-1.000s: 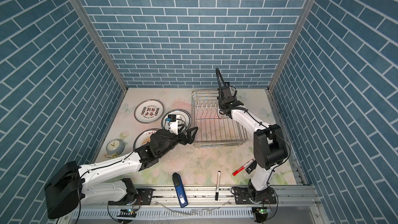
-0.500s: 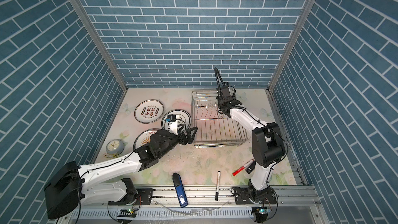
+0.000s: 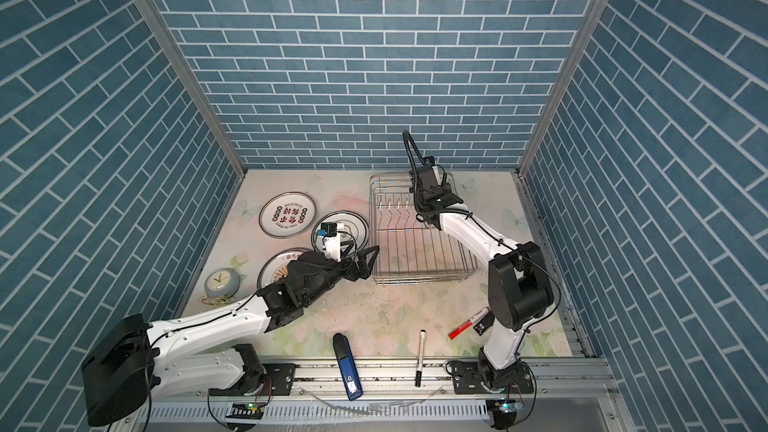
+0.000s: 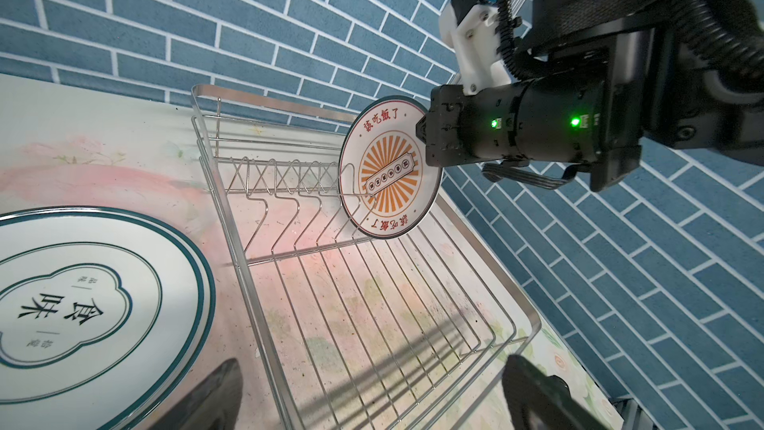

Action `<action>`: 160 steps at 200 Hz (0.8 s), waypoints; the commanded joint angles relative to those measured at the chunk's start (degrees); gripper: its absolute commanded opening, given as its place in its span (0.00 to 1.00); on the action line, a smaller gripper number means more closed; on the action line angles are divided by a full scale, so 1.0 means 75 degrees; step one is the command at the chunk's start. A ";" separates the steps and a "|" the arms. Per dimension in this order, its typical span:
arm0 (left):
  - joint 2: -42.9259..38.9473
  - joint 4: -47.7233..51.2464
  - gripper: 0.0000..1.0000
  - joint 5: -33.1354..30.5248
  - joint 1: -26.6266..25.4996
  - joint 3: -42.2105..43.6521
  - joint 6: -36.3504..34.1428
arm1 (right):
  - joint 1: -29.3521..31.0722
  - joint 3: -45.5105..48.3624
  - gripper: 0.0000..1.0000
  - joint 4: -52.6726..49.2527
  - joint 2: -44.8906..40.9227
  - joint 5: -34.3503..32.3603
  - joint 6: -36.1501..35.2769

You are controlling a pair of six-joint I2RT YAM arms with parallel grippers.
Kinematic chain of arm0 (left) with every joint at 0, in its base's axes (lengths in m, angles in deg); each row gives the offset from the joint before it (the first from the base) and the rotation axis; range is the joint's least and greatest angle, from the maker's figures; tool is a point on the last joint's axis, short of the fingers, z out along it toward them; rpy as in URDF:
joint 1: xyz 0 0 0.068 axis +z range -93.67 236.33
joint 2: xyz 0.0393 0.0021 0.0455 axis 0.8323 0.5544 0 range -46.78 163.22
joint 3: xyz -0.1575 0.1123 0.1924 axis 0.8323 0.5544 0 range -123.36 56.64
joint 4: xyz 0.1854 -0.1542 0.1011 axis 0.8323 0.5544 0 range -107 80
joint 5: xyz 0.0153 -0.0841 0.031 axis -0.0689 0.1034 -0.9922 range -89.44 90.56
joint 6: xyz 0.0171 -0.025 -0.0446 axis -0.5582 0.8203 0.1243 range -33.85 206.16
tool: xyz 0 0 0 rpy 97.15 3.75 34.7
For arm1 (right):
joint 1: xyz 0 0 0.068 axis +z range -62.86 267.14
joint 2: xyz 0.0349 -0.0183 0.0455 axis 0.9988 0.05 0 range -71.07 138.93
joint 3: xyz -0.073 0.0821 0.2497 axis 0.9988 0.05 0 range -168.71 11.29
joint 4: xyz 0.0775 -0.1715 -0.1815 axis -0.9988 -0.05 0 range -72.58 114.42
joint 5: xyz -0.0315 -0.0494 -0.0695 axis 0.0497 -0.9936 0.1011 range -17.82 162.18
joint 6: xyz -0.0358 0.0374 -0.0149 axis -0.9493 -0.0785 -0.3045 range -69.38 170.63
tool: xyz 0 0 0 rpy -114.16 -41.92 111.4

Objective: Unload the plates from the dish rack
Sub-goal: 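Close the right gripper on the plate rim and lift it from the rack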

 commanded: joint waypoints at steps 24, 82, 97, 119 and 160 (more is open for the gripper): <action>-0.0160 -0.0082 1.00 -0.0074 -0.0021 0.0164 0.0035 | 0.0133 -0.0001 0.06 0.0213 -0.1029 -0.0462 -0.0425; -0.0349 -0.0772 1.00 0.0320 -0.0021 0.0508 0.0114 | 0.0512 0.1158 0.05 0.0592 -0.2681 -0.0111 -0.0337; -0.0450 -0.1005 1.00 0.0394 -0.0021 0.0665 0.0182 | 0.0510 0.1420 0.05 0.0549 -0.3151 0.0466 -0.0151; -0.0533 -0.1018 1.00 0.0579 -0.0024 0.0706 0.0237 | 0.0500 0.1854 0.05 0.0574 -0.3786 0.1196 0.0107; -0.0410 -0.1673 1.00 0.1182 -0.0021 0.0733 0.0733 | 0.0395 0.2854 0.05 0.1130 -0.4992 0.3231 0.0737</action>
